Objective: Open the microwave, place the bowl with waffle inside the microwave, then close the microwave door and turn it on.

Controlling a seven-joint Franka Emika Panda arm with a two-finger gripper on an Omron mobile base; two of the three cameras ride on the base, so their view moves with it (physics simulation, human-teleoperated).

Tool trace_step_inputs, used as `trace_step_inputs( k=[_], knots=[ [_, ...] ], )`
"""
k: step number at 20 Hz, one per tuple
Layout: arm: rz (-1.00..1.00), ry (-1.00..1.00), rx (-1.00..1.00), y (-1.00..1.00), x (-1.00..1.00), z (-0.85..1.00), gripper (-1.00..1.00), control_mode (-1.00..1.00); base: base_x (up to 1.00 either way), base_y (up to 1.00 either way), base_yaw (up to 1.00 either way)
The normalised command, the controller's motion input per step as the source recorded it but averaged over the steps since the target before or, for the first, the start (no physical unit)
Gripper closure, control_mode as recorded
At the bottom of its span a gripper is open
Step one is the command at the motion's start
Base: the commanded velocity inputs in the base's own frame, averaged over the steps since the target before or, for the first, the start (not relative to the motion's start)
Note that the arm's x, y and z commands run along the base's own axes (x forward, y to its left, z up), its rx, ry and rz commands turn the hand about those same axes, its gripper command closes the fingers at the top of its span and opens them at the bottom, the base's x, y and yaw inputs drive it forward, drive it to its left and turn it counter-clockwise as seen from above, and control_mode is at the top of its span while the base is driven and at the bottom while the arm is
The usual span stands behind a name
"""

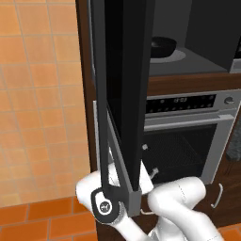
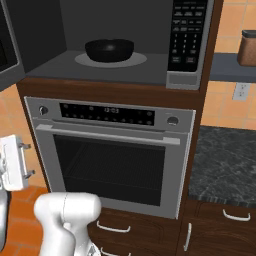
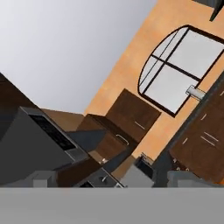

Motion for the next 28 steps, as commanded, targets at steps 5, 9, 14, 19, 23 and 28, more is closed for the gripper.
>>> trace_step_inputs(
  k=[5, 9, 14, 19, 23, 28],
  knots=[
    [-0.02, -0.22, -0.27, 1.0, -0.09, 0.38, -1.0, -1.0, 0.0, 0.0, 0.0],
    [-0.07, -0.17, -0.32, 1.0, 0.0, 0.3, -1.0, -1.0, 0.0, 0.0, 0.0],
    [-0.11, -0.21, -0.31, 0.94, 0.0, 0.23, -1.0, -1.0, 0.0, 0.0, 0.0],
    [-0.07, -0.06, -0.18, 0.77, 0.01, 0.11, -1.0, -1.0, 0.0, 0.0, 0.0],
    [0.0, 0.0, -0.01, 0.69, 0.13, 0.0, -1.0, -1.0, 0.0, 0.0, 0.0],
    [0.0, 0.0, 0.0, 0.63, 0.28, 0.01, -1.0, -1.0, 0.0, 0.0, 0.0]
  ],
)
